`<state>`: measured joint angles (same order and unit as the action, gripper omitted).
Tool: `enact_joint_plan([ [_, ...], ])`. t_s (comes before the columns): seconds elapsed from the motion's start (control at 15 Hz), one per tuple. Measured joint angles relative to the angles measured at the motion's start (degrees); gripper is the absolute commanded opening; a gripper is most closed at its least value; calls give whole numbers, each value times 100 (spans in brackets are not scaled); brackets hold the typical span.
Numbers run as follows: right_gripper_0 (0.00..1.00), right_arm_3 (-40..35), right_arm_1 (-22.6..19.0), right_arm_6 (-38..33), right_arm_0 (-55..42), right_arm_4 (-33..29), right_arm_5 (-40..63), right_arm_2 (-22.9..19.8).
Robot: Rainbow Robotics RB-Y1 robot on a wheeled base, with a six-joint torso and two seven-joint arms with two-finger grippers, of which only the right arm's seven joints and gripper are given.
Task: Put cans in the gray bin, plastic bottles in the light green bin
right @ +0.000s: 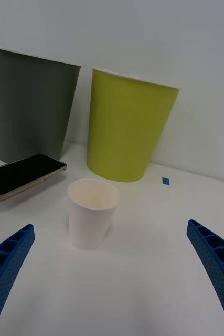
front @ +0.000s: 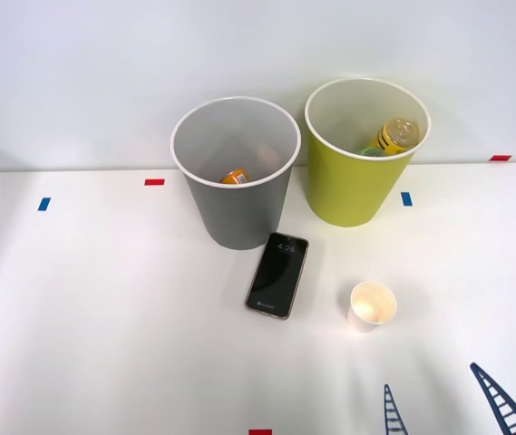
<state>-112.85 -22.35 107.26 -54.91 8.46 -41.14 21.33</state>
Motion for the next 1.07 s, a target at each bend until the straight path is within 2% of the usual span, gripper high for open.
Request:
enact_joint_plan([
  [0.53,100,14,809,41,-529,93,450,-33],
  [1.07,100,10,890,49,-574,8,552,-49],
])
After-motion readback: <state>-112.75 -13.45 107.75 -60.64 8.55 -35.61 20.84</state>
